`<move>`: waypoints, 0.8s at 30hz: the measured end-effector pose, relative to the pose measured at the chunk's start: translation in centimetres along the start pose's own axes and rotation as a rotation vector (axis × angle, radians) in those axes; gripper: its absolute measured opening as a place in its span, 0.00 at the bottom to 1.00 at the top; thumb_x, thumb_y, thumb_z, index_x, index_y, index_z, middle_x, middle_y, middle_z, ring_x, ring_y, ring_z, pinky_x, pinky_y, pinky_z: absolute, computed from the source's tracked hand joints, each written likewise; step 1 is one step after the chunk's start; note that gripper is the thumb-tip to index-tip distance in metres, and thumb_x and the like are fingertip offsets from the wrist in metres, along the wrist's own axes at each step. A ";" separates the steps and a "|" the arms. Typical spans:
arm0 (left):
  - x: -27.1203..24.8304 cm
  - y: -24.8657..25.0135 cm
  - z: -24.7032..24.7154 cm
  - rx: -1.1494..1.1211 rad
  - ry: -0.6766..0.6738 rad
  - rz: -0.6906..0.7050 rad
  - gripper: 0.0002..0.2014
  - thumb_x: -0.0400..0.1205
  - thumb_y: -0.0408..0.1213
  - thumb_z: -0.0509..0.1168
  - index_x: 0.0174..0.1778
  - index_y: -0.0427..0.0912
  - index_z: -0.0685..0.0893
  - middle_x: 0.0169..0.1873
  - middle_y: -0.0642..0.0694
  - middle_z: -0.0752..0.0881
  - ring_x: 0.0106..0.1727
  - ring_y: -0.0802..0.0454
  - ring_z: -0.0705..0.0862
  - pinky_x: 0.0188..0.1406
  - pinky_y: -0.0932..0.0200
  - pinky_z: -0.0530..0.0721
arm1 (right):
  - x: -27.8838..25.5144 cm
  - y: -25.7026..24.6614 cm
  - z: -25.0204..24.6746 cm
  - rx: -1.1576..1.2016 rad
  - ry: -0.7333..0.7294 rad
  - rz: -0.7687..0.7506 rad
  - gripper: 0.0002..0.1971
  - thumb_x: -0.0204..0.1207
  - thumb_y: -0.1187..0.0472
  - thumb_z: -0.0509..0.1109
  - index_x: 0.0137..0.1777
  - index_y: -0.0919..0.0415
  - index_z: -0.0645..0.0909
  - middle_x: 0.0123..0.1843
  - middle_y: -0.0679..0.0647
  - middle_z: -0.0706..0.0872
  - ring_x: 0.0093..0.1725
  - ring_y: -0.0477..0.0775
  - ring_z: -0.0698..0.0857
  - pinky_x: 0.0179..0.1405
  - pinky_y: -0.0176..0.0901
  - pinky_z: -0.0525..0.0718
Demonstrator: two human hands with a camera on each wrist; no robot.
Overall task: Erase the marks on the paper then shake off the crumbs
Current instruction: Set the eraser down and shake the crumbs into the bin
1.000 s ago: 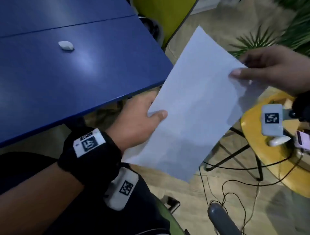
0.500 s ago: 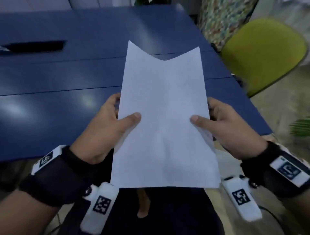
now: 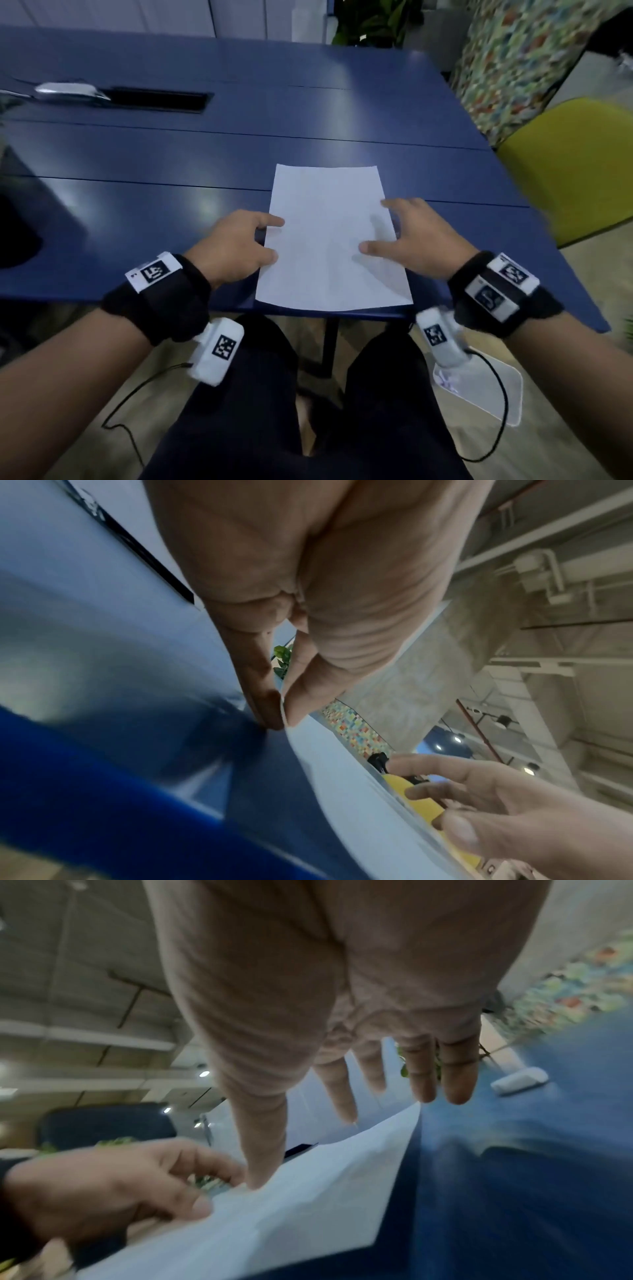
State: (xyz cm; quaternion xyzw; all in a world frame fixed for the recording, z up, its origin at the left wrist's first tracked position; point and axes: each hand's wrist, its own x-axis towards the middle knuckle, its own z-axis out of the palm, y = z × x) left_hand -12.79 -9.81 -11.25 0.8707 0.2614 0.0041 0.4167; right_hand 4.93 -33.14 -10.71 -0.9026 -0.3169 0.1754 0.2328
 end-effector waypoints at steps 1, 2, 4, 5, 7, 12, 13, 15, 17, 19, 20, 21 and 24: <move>0.0 -0.1 0.1 0.054 0.010 0.022 0.28 0.81 0.26 0.74 0.79 0.46 0.83 0.58 0.61 0.83 0.44 0.68 0.85 0.48 0.81 0.80 | -0.7 0.0 0.3 -0.091 -0.013 -0.031 0.51 0.67 0.29 0.80 0.88 0.48 0.68 0.89 0.49 0.65 0.87 0.56 0.68 0.85 0.56 0.71; 0.0 -0.3 0.1 0.124 0.015 0.045 0.28 0.82 0.27 0.73 0.79 0.45 0.83 0.56 0.60 0.82 0.43 0.67 0.83 0.42 0.85 0.76 | -1.6 -0.1 0.7 -0.177 -0.043 -0.069 0.50 0.66 0.26 0.78 0.86 0.46 0.70 0.91 0.49 0.63 0.89 0.56 0.65 0.88 0.58 0.66; 0.1 -0.6 0.2 0.264 0.026 0.082 0.26 0.83 0.32 0.72 0.80 0.44 0.82 0.55 0.53 0.81 0.50 0.56 0.83 0.44 0.79 0.74 | -3.2 -0.1 1.6 -0.314 -0.116 -0.097 0.47 0.68 0.24 0.74 0.86 0.42 0.71 0.92 0.46 0.62 0.90 0.56 0.61 0.88 0.63 0.62; 0.0 -0.7 0.2 0.323 0.023 0.090 0.27 0.83 0.38 0.73 0.81 0.46 0.81 0.61 0.48 0.80 0.58 0.51 0.82 0.53 0.73 0.75 | -3.7 0.1 1.9 -0.344 -0.144 -0.079 0.45 0.71 0.25 0.73 0.87 0.41 0.69 0.92 0.43 0.61 0.90 0.56 0.60 0.86 0.65 0.62; -0.1 -1.0 0.2 0.427 -0.033 0.085 0.38 0.76 0.63 0.72 0.83 0.53 0.78 0.79 0.43 0.71 0.77 0.44 0.74 0.77 0.54 0.72 | -4.4 0.2 2.1 -0.361 -0.166 -0.058 0.43 0.75 0.26 0.70 0.88 0.40 0.67 0.92 0.41 0.61 0.90 0.55 0.59 0.83 0.65 0.63; -1.2 -0.6 0.2 0.715 -0.224 0.072 0.54 0.67 0.84 0.63 0.88 0.62 0.66 0.92 0.56 0.57 0.89 0.43 0.54 0.82 0.35 0.61 | -4.5 0.8 1.9 -0.369 -0.178 -0.072 0.42 0.79 0.27 0.67 0.90 0.41 0.63 0.92 0.40 0.59 0.89 0.55 0.58 0.82 0.64 0.64; -1.3 -0.6 0.4 0.735 -0.229 0.064 0.52 0.71 0.80 0.66 0.90 0.61 0.63 0.92 0.56 0.56 0.90 0.44 0.53 0.82 0.34 0.60 | -4.4 0.8 1.9 -0.376 -0.182 -0.076 0.42 0.79 0.27 0.66 0.90 0.41 0.62 0.92 0.40 0.59 0.89 0.55 0.58 0.81 0.64 0.64; -1.3 -0.6 0.8 0.742 -0.213 0.056 0.51 0.74 0.75 0.69 0.91 0.60 0.61 0.92 0.57 0.55 0.91 0.46 0.52 0.82 0.35 0.59 | -4.3 0.8 1.8 -0.384 -0.191 -0.071 0.42 0.80 0.27 0.66 0.90 0.40 0.62 0.93 0.39 0.58 0.89 0.56 0.58 0.81 0.64 0.64; -1.4 -0.7 0.9 0.724 -0.197 0.057 0.51 0.75 0.74 0.69 0.92 0.59 0.60 0.92 0.56 0.54 0.91 0.47 0.53 0.83 0.36 0.59 | -4.2 0.8 1.7 -0.392 -0.198 -0.071 0.41 0.81 0.28 0.65 0.90 0.40 0.60 0.93 0.39 0.57 0.89 0.56 0.57 0.82 0.64 0.63; -1.4 -0.9 1.0 0.720 -0.209 0.058 0.51 0.76 0.74 0.68 0.92 0.58 0.58 0.92 0.56 0.53 0.91 0.48 0.52 0.83 0.36 0.58 | -4.2 0.8 1.8 -0.405 -0.208 -0.073 0.41 0.81 0.28 0.65 0.91 0.41 0.59 0.93 0.39 0.57 0.89 0.56 0.57 0.81 0.63 0.63; -1.4 -1.0 1.0 0.715 -0.187 0.074 0.50 0.77 0.74 0.68 0.92 0.59 0.58 0.93 0.57 0.53 0.91 0.48 0.52 0.83 0.36 0.58 | -4.1 0.8 1.9 -0.409 -0.194 -0.083 0.41 0.82 0.28 0.64 0.91 0.41 0.59 0.93 0.39 0.56 0.88 0.55 0.57 0.81 0.62 0.63; -1.3 -1.1 1.0 0.714 -0.183 0.072 0.51 0.77 0.74 0.68 0.93 0.59 0.57 0.93 0.57 0.52 0.91 0.48 0.52 0.83 0.36 0.58 | -4.1 0.9 1.9 -0.408 -0.188 -0.081 0.41 0.82 0.28 0.64 0.91 0.41 0.59 0.93 0.39 0.56 0.88 0.55 0.57 0.81 0.62 0.63; -1.4 -1.2 1.0 0.685 -0.178 0.101 0.51 0.78 0.74 0.67 0.93 0.60 0.53 0.93 0.57 0.48 0.92 0.48 0.50 0.84 0.34 0.57 | -4.4 1.0 2.0 -0.369 -0.148 -0.085 0.45 0.80 0.26 0.64 0.93 0.41 0.53 0.95 0.40 0.53 0.91 0.54 0.56 0.83 0.64 0.62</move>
